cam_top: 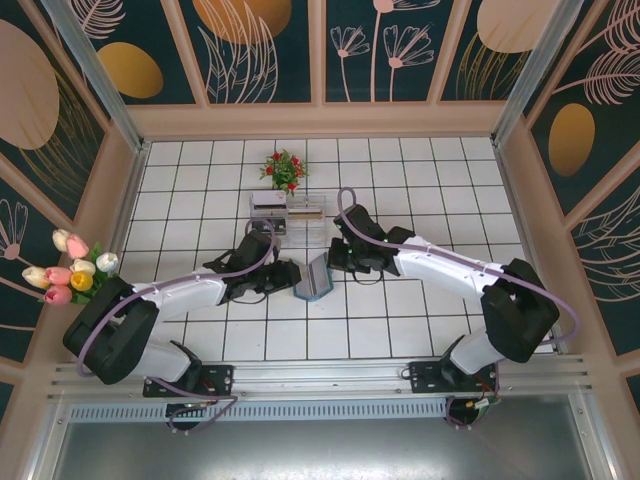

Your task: Take the credit cards out of the card holder

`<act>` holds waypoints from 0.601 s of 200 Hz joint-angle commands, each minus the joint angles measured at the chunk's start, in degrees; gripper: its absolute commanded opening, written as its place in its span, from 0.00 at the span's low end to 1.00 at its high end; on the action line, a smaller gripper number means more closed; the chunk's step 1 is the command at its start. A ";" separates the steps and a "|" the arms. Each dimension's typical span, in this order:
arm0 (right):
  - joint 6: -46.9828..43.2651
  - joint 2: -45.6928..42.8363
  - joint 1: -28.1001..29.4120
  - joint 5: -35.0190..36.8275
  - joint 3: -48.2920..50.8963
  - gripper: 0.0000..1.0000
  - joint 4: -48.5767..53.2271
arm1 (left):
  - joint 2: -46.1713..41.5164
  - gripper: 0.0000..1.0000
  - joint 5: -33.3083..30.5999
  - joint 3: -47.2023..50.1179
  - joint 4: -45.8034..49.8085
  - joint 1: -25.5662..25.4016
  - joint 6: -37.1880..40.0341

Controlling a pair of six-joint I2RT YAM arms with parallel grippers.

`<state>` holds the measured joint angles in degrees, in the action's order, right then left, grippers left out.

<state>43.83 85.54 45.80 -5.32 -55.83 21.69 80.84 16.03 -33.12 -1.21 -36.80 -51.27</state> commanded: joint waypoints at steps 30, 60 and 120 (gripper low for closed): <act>1.52 -1.01 -1.56 2.80 3.10 0.09 2.66 | -0.77 0.40 -3.71 -1.51 5.09 0.18 3.13; 0.97 -0.25 -1.68 4.22 3.21 0.22 3.32 | -0.30 0.38 -3.63 -1.25 4.79 0.15 3.78; -2.70 -3.67 -1.06 4.24 -1.02 0.39 1.32 | -0.41 0.38 -3.31 -1.13 4.64 0.09 4.11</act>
<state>44.16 84.31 44.58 1.32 -55.09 25.89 80.84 13.19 -33.45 1.98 -36.80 -48.38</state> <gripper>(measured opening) 0.387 0.380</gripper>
